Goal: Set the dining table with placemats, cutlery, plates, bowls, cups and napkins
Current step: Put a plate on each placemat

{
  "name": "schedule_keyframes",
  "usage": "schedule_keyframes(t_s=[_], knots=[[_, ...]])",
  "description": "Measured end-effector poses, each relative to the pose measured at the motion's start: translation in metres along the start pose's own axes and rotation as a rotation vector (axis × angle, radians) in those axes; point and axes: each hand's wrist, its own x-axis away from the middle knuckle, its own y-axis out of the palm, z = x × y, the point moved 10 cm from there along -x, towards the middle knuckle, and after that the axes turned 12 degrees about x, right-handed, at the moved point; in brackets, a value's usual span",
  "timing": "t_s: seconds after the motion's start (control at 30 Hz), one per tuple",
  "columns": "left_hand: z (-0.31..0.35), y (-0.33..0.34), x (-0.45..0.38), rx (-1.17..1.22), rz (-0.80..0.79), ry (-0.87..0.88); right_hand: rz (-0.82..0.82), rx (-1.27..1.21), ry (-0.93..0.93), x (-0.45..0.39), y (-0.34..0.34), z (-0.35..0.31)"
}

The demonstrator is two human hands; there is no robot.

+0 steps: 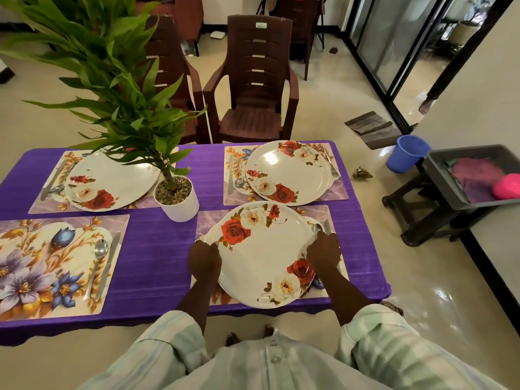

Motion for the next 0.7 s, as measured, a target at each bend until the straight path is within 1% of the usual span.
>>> schedule_keyframes(t_s=[0.07, 0.2, 0.37, 0.43, 0.53, 0.6, 0.67, 0.7], knots=[[0.005, -0.005, 0.000, 0.028, 0.015, 0.002, -0.011, 0.002, 0.010, -0.001, 0.000, -0.002], [0.016, -0.010, -0.001, 0.192, 0.045, -0.013, -0.004, 0.087, 0.027, -0.004, 0.000, -0.007], [0.030, -0.007, 0.007, 0.467, 0.007, -0.053, -0.001, 0.130, 0.046, -0.005, -0.003, -0.011], [0.032, -0.006, 0.010, 0.544, -0.012, -0.031, -0.010, 0.124, 0.032, -0.005, -0.007, -0.014], [0.021, -0.010, 0.006, 0.637, -0.030, -0.021, 0.022, 0.008, -0.008, -0.001, -0.018, -0.024], [0.006, -0.017, 0.003, 0.686, -0.037, -0.071, 0.027, -0.171, -0.029, 0.002, -0.022, -0.034], [-0.014, -0.032, 0.000, 0.702, 0.002, -0.115, -0.076, -0.343, -0.050, 0.005, -0.011, -0.049], [-0.027, -0.042, 0.000, 0.722, 0.026, -0.128, -0.128, -0.382, -0.077, 0.007, -0.004, -0.060]])
